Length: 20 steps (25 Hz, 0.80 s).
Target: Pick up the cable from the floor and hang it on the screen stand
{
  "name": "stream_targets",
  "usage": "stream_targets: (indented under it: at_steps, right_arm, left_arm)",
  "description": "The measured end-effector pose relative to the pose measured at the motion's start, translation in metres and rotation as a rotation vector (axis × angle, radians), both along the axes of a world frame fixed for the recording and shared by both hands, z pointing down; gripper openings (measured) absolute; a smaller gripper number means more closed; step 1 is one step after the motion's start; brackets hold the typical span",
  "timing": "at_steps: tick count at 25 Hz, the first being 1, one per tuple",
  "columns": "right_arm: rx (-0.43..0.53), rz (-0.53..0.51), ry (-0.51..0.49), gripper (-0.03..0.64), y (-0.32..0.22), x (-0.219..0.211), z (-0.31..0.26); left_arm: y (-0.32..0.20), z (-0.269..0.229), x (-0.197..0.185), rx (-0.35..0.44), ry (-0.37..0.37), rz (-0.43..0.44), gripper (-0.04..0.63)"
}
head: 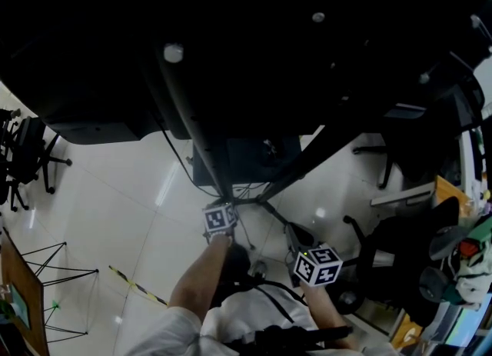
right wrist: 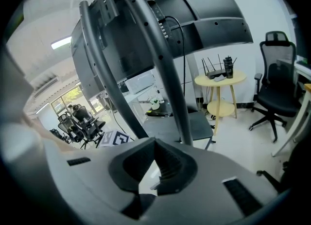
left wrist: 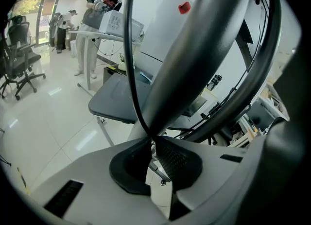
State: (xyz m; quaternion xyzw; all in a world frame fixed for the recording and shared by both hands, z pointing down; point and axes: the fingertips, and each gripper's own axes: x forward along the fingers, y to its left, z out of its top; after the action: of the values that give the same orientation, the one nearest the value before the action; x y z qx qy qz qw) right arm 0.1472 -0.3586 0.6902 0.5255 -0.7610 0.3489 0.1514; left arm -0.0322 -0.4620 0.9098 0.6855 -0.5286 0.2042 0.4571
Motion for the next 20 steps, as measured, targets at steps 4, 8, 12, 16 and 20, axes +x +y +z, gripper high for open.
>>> stream_targets:
  at_steps: [4, 8, 12, 16, 20]
  right_arm:
    - [0.001, 0.002, -0.002, 0.011, 0.004, 0.0, -0.001]
    - [0.006, -0.009, -0.007, 0.011, 0.015, -0.001, -0.004]
    - [0.018, -0.034, -0.018, 0.011, 0.028, -0.003, -0.008]
    - [0.036, -0.06, -0.031, 0.011, 0.043, -0.004, -0.013]
    - [0.051, -0.086, -0.047, 0.011, 0.059, -0.007, -0.019]
  left_arm:
    - [0.004, -0.006, 0.005, 0.014, 0.02, 0.011, 0.014]
    - [0.017, -0.024, 0.016, 0.06, 0.02, 0.042, 0.012]
    - [0.034, -0.049, 0.025, 0.128, 0.02, 0.061, 0.011]
    - [0.052, -0.083, 0.029, 0.216, 0.011, 0.083, 0.009]
    - [0.073, -0.118, 0.031, 0.308, 0.019, 0.09, 0.009]
